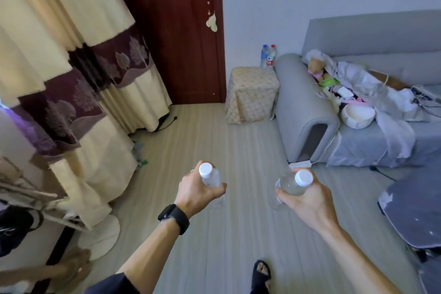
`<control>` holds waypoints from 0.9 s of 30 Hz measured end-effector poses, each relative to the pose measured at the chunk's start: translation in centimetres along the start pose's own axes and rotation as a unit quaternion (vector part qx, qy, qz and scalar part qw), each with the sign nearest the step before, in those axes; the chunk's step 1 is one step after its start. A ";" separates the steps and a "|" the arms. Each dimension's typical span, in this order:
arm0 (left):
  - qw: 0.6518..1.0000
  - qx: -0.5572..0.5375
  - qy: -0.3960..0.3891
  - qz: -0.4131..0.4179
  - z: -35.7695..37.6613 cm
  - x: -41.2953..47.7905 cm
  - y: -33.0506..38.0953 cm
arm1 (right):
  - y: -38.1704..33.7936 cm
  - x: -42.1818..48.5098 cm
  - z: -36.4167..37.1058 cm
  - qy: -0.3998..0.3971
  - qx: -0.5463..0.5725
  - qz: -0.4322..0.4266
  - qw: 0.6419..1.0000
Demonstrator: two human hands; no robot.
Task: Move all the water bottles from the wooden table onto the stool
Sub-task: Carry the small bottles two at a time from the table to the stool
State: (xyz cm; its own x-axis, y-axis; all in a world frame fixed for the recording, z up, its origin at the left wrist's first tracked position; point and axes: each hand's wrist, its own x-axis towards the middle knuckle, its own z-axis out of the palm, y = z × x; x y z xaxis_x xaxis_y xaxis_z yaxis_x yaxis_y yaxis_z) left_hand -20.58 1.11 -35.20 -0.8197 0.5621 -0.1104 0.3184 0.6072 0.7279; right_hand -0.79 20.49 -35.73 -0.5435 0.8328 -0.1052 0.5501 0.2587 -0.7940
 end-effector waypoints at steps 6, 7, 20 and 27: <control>1.000 0.005 -0.008 -0.001 0.6 13.1 4.5 | -3.2 14.9 1.1 -0.003 -0.001 0.000 1.000; 1.000 -0.005 -0.004 -0.005 0.6 15.2 4.8 | -3.9 17.2 1.3 -0.009 0.003 -0.001 1.000; 0.998 0.005 -0.036 -0.042 2.4 45.2 4.7 | -9.4 44.0 8.1 -0.005 -0.045 0.035 0.998; 0.992 0.028 -0.103 -0.062 5.2 60.8 7.3 | -10.8 56.7 9.6 0.010 -0.016 0.072 0.997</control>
State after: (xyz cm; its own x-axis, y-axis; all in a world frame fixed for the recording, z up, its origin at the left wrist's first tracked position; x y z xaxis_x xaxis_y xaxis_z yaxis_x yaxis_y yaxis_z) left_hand -65.57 42.66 -40.11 -0.7411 0.5810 -0.3364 0.2520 0.7052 0.6627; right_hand -43.67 60.19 -38.88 -0.4442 0.8722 -0.2049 0.6425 0.1508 -0.7513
